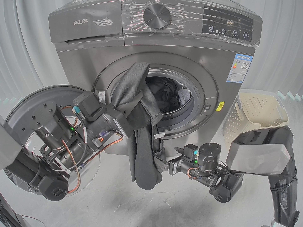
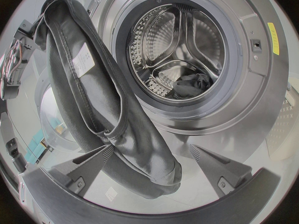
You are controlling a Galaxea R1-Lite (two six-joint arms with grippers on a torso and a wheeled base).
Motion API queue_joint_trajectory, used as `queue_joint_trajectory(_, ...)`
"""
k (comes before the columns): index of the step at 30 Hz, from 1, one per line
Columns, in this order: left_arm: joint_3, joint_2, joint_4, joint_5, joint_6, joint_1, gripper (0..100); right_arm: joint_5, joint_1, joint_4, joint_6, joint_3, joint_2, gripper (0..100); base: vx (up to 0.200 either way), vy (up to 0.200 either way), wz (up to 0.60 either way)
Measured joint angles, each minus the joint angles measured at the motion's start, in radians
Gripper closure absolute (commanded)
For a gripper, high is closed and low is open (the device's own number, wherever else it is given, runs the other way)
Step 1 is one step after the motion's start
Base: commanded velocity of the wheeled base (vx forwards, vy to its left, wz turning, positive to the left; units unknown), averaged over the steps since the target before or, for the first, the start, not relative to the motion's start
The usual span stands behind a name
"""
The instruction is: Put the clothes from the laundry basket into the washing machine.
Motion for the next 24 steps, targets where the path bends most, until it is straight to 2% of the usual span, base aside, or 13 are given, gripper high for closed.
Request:
queue_joint_trajectory(7, 0.004, 0.000, 0.000, 0.000, 0.000, 0.000, 100, -0.027, 0.016, -0.001, -0.012, -0.019, 0.029, 0, 0.000, 0.000, 0.00)
queue_joint_trajectory(13, 0.004, 0.001, 0.000, 0.001, 0.000, 0.002, 100, -0.031, 0.034, 0.000, -0.013, -0.027, 0.042, 0, 0.000, 0.000, 0.00)
queue_joint_trajectory(23, 0.010, -0.001, 0.000, 0.001, 0.000, 0.001, 100, -0.075, 0.041, -0.004, -0.014, -0.108, 0.075, 0, 0.000, 0.000, 0.00)
queue_joint_trajectory(24, 0.010, -0.001, 0.000, 0.001, 0.000, 0.001, 100, -0.077, 0.039, -0.005, -0.014, -0.111, 0.076, 100, 0.000, 0.000, 0.00)
